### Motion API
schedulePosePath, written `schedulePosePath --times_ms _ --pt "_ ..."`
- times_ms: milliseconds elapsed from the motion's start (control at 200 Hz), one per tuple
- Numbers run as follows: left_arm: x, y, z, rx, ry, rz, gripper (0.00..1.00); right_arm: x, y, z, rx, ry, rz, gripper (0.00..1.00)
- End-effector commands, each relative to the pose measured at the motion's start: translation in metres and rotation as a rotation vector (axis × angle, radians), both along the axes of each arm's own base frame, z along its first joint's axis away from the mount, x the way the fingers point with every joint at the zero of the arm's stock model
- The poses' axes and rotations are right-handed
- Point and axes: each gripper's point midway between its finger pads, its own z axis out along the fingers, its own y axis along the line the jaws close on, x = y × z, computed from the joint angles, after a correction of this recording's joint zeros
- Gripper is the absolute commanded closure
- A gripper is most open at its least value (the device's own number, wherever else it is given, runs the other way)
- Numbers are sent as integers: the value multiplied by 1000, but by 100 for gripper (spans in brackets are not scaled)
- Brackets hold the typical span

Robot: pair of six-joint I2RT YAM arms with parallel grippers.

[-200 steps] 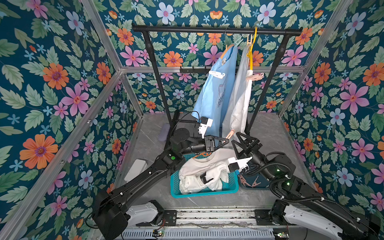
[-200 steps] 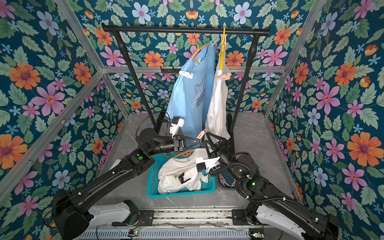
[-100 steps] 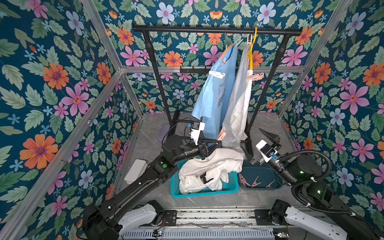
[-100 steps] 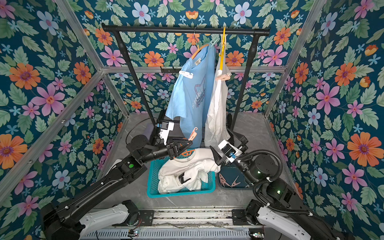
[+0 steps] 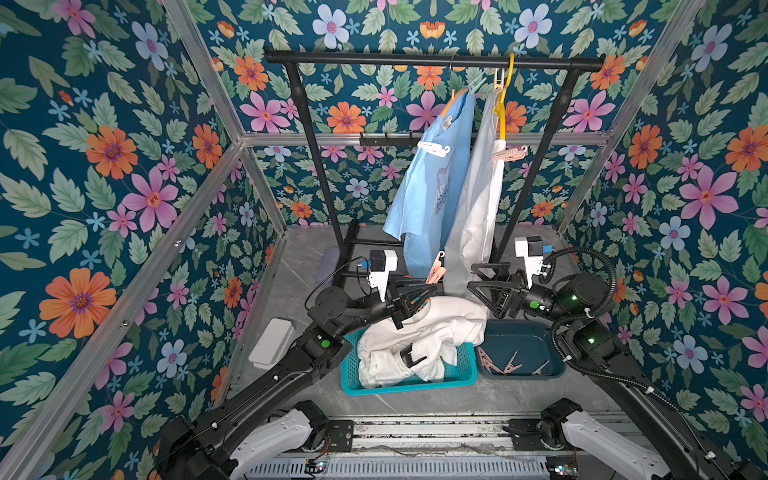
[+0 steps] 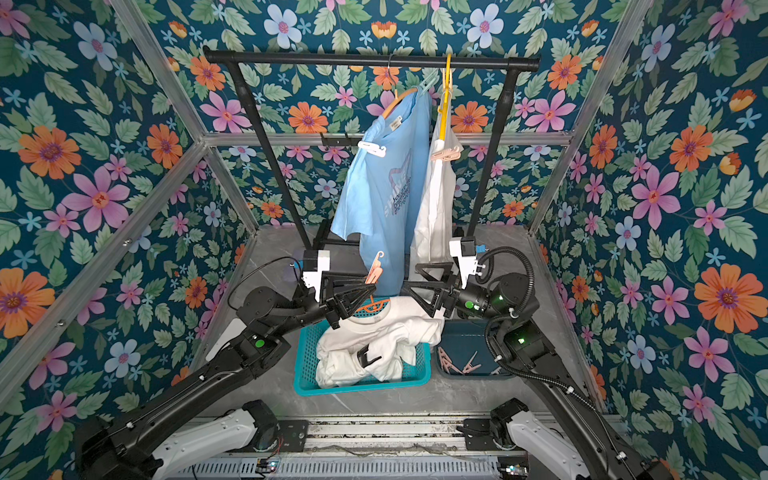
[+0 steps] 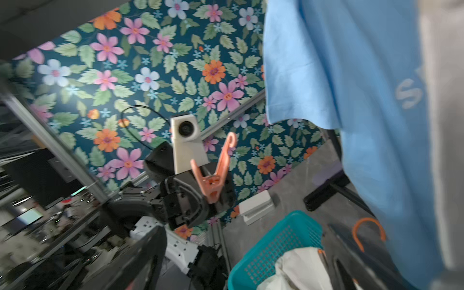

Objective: Use clothespins to secure the t-shirt on both sides of the hanger
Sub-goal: Open the clothespin.

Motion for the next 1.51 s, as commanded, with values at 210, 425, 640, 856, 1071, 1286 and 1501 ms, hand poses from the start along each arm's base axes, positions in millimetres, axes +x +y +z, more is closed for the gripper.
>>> schedulePosePath --times_ms 210,425,640,856,1071,1286,1501 --pt "-15 -7 33 -151 -12 -144 100 -16 10 36 98 -130 136 1" --pt "-22 -13 40 -185 -22 -179 100 -12 27 37 51 -170 103 3" --pt "-26 -20 39 -182 -26 -207 100 -8 34 48 83 -183 105 10" --pt "-28 -25 34 -160 -25 -209 100 -9 37 54 90 -196 114 19" --pt "-26 -28 33 -147 -25 -199 100 -8 39 51 81 -182 119 35" --pt "-22 -33 28 -110 -21 -181 100 -9 40 50 71 -171 127 45" --pt "-21 -33 26 -99 -19 -173 100 -10 41 49 55 -163 131 59"
